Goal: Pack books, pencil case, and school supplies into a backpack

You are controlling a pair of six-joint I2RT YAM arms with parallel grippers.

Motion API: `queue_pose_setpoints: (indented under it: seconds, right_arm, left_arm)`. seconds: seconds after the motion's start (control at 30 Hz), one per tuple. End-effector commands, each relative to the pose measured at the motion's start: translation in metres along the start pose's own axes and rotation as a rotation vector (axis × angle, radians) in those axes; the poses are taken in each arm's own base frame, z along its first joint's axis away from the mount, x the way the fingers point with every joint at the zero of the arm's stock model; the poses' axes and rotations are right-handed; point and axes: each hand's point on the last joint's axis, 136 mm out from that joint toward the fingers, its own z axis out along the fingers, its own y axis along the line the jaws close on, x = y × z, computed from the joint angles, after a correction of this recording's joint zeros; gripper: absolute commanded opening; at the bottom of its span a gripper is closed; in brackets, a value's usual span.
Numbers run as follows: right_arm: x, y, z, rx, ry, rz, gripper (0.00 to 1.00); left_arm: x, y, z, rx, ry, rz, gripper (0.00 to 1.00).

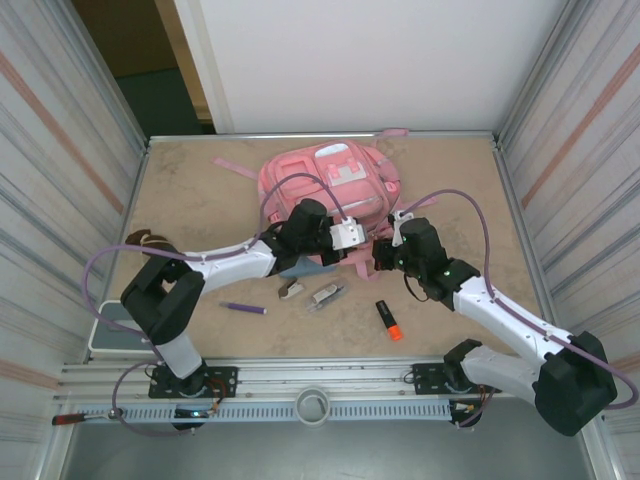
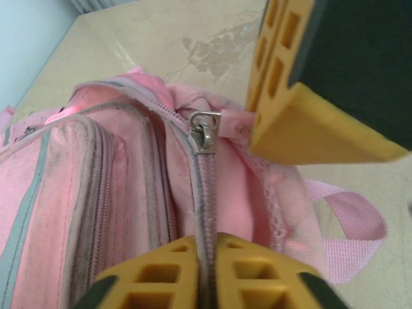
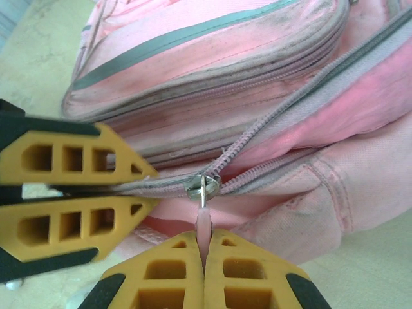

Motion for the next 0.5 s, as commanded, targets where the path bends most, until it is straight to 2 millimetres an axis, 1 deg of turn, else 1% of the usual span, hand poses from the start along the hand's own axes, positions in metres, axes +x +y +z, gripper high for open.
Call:
queue_pose_setpoints:
  seconds: [0.0, 0.13, 0.2, 0.23, 0.3, 0.47]
  right_arm:
    - [-0.026, -0.021, -0.008, 0.108, -0.070, -0.021, 0.00]
    - [-0.020, -0.060, -0.009, 0.235, -0.043, 0.018, 0.00]
    - [-0.021, -0.072, -0.011, 0.276, -0.041, 0.040, 0.00]
    - [-0.022, -0.075, -0.012, 0.285, -0.043, 0.046, 0.00]
    - [-0.025, -0.072, -0.011, 0.272, -0.048, 0.058, 0.00]
    - [-0.028, -0.042, 0.003, 0.152, -0.051, 0.051, 0.00]
  left_arm:
    - [-0.004, 0.028, -0.022, -0.071, -0.043, -0.032, 0.05]
    - [-0.004, 0.037, -0.041, -0.080, -0.090, -0.073, 0.03]
    - [-0.003, 0.041, -0.047, -0.085, -0.100, -0.086, 0.03]
    - [0.000, 0.043, -0.049, -0.090, -0.097, -0.094, 0.03]
    - [0.005, 0.046, -0.052, -0.104, -0.089, -0.106, 0.03]
    - [0.022, 0.052, -0.055, -0.133, -0.074, -0.145, 0.04]
